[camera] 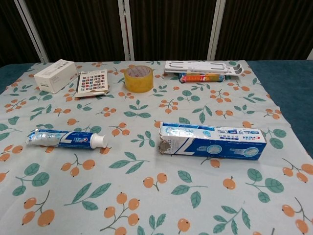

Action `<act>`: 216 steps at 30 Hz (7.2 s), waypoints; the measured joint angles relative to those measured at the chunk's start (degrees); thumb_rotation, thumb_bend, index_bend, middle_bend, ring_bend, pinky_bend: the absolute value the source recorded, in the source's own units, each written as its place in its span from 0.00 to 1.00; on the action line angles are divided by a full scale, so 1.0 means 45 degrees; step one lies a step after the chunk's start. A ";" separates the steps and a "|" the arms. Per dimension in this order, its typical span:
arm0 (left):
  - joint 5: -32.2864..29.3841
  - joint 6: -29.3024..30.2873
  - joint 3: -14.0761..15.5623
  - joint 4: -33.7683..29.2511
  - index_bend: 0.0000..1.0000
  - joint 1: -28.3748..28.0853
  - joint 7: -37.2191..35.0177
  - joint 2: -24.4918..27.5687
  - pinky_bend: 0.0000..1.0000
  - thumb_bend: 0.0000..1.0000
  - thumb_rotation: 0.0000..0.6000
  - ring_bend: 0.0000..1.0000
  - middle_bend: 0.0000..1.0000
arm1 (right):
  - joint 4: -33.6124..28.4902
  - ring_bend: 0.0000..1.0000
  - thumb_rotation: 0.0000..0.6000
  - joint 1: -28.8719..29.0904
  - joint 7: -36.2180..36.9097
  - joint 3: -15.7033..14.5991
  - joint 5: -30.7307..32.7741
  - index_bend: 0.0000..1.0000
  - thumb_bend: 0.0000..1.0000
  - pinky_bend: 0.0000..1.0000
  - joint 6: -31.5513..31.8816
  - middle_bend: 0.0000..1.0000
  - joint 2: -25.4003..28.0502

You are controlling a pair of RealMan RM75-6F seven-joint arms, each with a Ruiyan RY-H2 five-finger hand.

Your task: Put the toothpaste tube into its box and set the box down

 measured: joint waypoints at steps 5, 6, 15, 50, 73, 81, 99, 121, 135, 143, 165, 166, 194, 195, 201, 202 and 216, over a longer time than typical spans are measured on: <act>-0.0096 -0.0067 -0.0055 -0.0074 0.00 -0.0030 -0.0075 0.0034 0.00 0.00 1.00 0.00 0.00 | -0.1029 0.00 1.00 0.0718 -0.0410 0.0259 -0.0132 0.00 0.31 0.00 -0.0721 0.06 -0.0127; -0.0098 -0.0084 -0.0051 -0.0082 0.00 -0.0036 -0.0081 0.0040 0.00 0.00 1.00 0.00 0.00 | -0.1405 0.00 1.00 0.1031 -0.0704 0.0408 -0.0051 0.00 0.31 0.00 -0.1104 0.07 -0.0246; -0.0361 -0.0470 -0.0028 -0.0227 0.00 -0.0116 -0.0226 0.0195 0.00 0.00 1.00 0.00 0.00 | -0.2652 0.00 1.00 0.3284 -0.3456 0.1484 0.2206 0.00 0.31 0.00 -0.3590 0.13 -0.1999; -0.1583 -0.1040 -0.0263 -0.0830 0.00 -0.0203 -0.0413 0.0721 0.00 0.00 1.00 0.00 0.00 | 0.0843 0.42 1.00 0.7410 -0.8283 0.2123 0.9073 0.43 0.33 0.36 -0.4583 0.57 -0.7840; -0.1934 -0.1449 -0.0443 -0.0781 0.04 -0.0670 0.0543 0.0380 0.04 0.00 1.00 0.00 0.00 | -0.1947 0.46 1.00 0.5275 -0.3859 0.1159 0.4474 0.49 0.54 0.40 -0.2571 0.61 -0.4684; -0.2166 -0.2145 -0.0698 -0.0451 0.10 -0.1600 0.2155 -0.0427 0.23 0.01 1.00 0.08 0.08 | -0.1949 0.46 1.00 0.4465 -0.1939 0.0817 0.2168 0.49 0.60 0.40 -0.1521 0.61 -0.3499; -0.4379 -0.4951 -0.1466 0.2424 0.39 -0.4861 0.5854 -0.4272 0.43 0.12 1.00 0.35 0.38 | -0.1776 0.46 1.00 0.4106 -0.0470 0.1210 0.1766 0.49 0.60 0.40 -0.1327 0.61 -0.2992; -0.3871 -0.4527 -0.1014 0.3359 0.74 -0.5539 0.5889 -0.5382 0.71 0.57 1.00 0.69 0.77 | -0.2084 0.46 1.00 0.3827 -0.0343 0.1484 0.1705 0.49 0.60 0.40 -0.1185 0.61 -0.2711; -0.1663 -0.3614 -0.2097 0.2237 0.74 -0.6490 0.5213 -0.2678 0.71 0.57 1.00 0.69 0.76 | -0.2528 0.46 1.00 0.3444 -0.0429 0.1381 0.1313 0.49 0.60 0.40 -0.0824 0.61 -0.2209; -0.0871 -0.4035 -0.3422 0.0754 0.74 -0.7955 0.5509 -0.0847 0.71 0.57 1.00 0.69 0.76 | -0.1650 0.46 1.00 0.3182 -0.0611 0.0719 0.0952 0.49 0.60 0.40 -0.0906 0.61 -0.2485; -0.1113 -0.5259 -0.3714 -0.1308 0.74 -1.0414 0.8769 -0.1234 0.71 0.57 1.00 0.69 0.76 | -0.2188 0.46 1.00 0.3009 -0.0627 0.0613 0.0324 0.49 0.60 0.42 -0.0875 0.61 -0.2538; -0.1191 -0.5249 -0.3709 -0.1348 0.74 -1.0516 0.8964 -0.1354 0.71 0.57 1.00 0.69 0.76 | -0.2206 0.46 1.00 0.3007 -0.0605 0.0630 0.0361 0.49 0.60 0.42 -0.0889 0.61 -0.2521; -0.3279 -0.4639 -0.3805 -0.1203 0.75 -1.3042 1.3708 -0.3576 0.74 0.57 1.00 0.71 0.79 | -0.2637 0.46 1.00 0.2915 -0.0457 0.0805 0.0533 0.49 0.60 0.42 -0.1069 0.61 -0.2209; -0.3316 -0.4618 -0.3803 -0.1158 0.75 -1.3129 1.3782 -0.3651 0.74 0.57 1.00 0.71 0.79 | -0.2647 0.46 1.00 0.2912 -0.0448 0.0812 0.0537 0.49 0.60 0.42 -0.1070 0.61 -0.2207; -0.3348 -0.4478 -0.3720 -0.0806 0.74 -1.3628 1.4263 -0.4060 0.74 0.57 1.00 0.71 0.79 | -0.2699 0.46 1.00 0.2899 -0.0429 0.0830 0.0544 0.49 0.60 0.42 -0.1095 0.61 -0.2188; -0.3283 -0.4469 -0.3688 -0.0722 0.74 -1.3712 1.4311 -0.4119 0.74 0.57 1.00 0.71 0.78 | -0.2703 0.46 1.00 0.2901 -0.0425 0.0832 0.0549 0.49 0.60 0.42 -0.1103 0.61 -0.2192; -0.1819 -0.4871 -0.3325 0.0907 0.68 -1.4794 1.4098 -0.4623 0.72 0.42 1.00 0.66 0.71 | -0.3703 0.46 1.00 0.3057 0.0412 0.1672 0.1852 0.49 0.60 0.42 -0.1240 0.61 -0.2260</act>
